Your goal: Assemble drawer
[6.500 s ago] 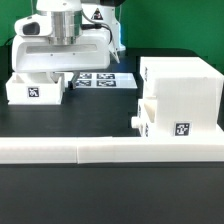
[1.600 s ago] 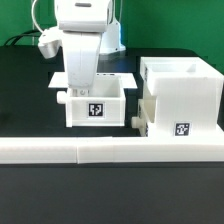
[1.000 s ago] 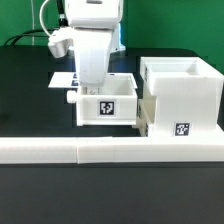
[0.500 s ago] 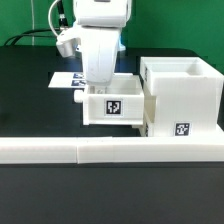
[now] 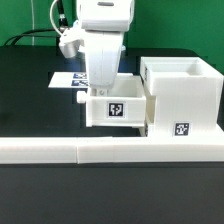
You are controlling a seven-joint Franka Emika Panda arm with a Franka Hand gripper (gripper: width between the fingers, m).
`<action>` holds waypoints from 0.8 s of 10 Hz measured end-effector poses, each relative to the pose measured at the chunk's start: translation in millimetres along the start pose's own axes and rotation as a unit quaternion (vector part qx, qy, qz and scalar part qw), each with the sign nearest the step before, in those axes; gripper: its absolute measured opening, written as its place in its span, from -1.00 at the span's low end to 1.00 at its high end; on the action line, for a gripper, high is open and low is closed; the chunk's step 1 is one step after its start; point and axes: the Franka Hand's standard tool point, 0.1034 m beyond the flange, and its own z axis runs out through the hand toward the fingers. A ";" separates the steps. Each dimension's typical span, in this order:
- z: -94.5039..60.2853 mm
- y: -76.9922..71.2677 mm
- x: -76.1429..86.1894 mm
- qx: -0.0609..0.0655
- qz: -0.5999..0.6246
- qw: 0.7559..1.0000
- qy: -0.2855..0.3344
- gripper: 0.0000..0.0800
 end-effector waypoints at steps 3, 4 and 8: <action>1.2 -2.5 2.4 0.003 -0.009 1.000 -0.001 -0.89; 1.2 -2.7 2.2 0.004 -0.015 1.000 -0.001 -0.89; 1.8 -3.2 1.3 0.005 -0.015 1.000 -0.002 -0.89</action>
Offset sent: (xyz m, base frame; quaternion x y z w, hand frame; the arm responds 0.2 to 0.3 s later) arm -0.0038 0.0062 0.0008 0.0206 -0.0201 -0.0799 0.9964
